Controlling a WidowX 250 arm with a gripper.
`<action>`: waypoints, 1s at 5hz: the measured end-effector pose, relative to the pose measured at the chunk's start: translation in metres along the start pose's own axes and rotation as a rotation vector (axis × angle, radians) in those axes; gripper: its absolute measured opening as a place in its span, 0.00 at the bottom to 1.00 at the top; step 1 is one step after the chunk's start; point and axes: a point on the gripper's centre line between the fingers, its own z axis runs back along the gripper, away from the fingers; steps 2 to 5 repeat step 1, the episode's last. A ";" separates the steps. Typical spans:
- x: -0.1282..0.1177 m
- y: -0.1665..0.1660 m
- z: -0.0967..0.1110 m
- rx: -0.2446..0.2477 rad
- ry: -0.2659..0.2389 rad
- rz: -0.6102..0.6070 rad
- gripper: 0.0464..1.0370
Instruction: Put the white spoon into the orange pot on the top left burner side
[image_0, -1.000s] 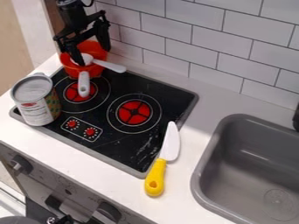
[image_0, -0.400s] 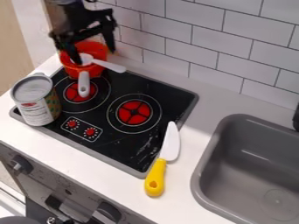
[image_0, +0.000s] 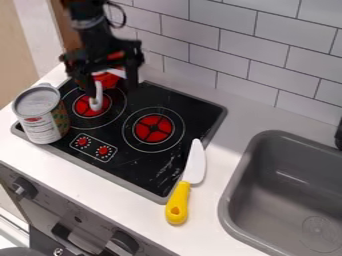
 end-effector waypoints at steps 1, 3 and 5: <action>-0.021 -0.012 -0.004 0.008 0.035 -0.113 0.96; -0.021 -0.012 -0.004 0.008 0.035 -0.113 0.96; -0.021 -0.012 -0.004 0.008 0.035 -0.113 0.96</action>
